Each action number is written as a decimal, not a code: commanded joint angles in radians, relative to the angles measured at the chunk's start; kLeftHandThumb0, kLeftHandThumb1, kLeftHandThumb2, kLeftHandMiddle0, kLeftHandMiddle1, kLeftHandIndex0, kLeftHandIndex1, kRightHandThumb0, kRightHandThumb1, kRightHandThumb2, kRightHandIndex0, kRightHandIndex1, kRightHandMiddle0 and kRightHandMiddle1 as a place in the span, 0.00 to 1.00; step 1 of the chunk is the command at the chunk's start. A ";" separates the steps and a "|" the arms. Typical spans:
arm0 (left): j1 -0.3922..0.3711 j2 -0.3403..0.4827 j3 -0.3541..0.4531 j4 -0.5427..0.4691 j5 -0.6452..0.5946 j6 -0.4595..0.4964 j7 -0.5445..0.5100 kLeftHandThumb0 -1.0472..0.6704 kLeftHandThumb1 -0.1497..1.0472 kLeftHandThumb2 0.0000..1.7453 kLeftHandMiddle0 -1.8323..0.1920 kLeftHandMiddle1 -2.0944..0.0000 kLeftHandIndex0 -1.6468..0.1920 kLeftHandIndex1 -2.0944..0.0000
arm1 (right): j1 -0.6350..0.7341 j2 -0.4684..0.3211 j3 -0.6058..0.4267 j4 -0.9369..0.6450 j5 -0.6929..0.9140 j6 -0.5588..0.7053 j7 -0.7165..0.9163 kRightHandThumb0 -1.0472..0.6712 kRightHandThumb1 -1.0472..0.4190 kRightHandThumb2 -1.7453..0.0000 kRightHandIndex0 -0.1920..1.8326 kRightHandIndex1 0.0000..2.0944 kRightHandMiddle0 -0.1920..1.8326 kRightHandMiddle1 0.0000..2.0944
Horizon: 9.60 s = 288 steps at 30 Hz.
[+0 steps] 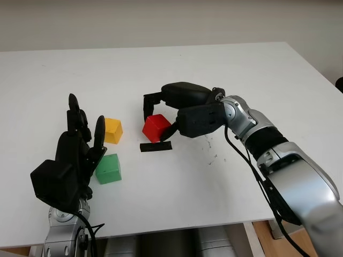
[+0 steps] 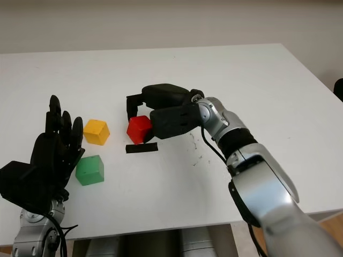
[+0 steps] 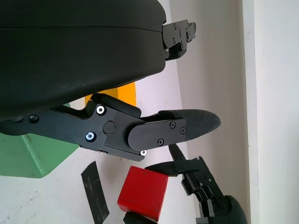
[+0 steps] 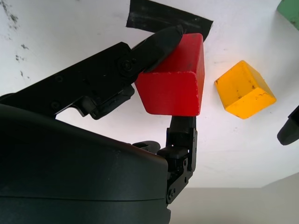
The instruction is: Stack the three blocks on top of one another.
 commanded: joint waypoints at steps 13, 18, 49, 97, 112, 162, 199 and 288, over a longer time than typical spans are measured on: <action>0.011 -0.007 -0.001 -0.021 0.002 -0.015 0.000 0.23 1.00 0.29 1.00 0.97 1.00 1.00 | -0.038 -0.001 0.026 0.072 -0.029 -0.041 -0.061 0.35 0.07 0.97 0.27 0.03 0.29 0.75; 0.013 -0.009 -0.001 -0.028 0.003 -0.006 0.000 0.23 1.00 0.30 1.00 0.97 1.00 0.99 | -0.036 0.002 0.022 0.081 -0.019 -0.036 -0.038 0.35 0.08 0.97 0.27 0.03 0.29 0.76; 0.026 -0.012 -0.008 -0.035 0.009 -0.011 0.003 0.25 1.00 0.30 0.99 0.97 1.00 1.00 | -0.024 0.057 0.118 0.124 -0.125 -0.022 -0.143 0.32 0.06 0.97 0.27 0.03 0.29 0.76; -0.081 0.326 0.232 -0.071 0.064 0.014 -0.078 0.27 0.97 0.04 0.68 0.91 0.71 0.86 | 0.272 -0.038 -0.374 -0.421 0.585 0.307 0.161 0.16 0.00 0.80 0.04 0.03 0.06 0.03; -0.392 0.848 0.037 0.148 0.224 0.066 -0.513 0.31 0.81 0.03 0.63 0.97 0.66 0.91 | 0.304 -0.004 -0.477 -0.438 0.657 0.385 0.126 0.13 0.00 0.86 0.05 0.03 0.08 0.04; -0.593 0.768 -0.310 0.477 0.527 -0.138 -0.569 0.28 0.84 0.03 0.71 0.97 0.72 0.96 | 0.428 0.062 -0.542 -0.578 0.783 0.632 0.147 0.15 0.00 0.55 0.00 0.00 0.00 0.00; -0.636 0.745 -0.408 0.610 0.748 -0.363 -0.390 0.37 0.85 0.03 0.79 0.65 0.62 0.86 | 0.439 0.041 -0.544 -0.648 0.777 0.669 0.167 0.15 0.00 0.55 0.00 0.00 0.00 0.00; -0.594 0.465 -0.309 0.084 0.336 0.345 -0.501 0.37 1.00 0.15 0.89 0.97 0.76 0.15 | 0.467 0.050 -0.529 -0.736 0.774 0.773 0.121 0.28 0.00 0.68 0.00 0.00 0.00 0.00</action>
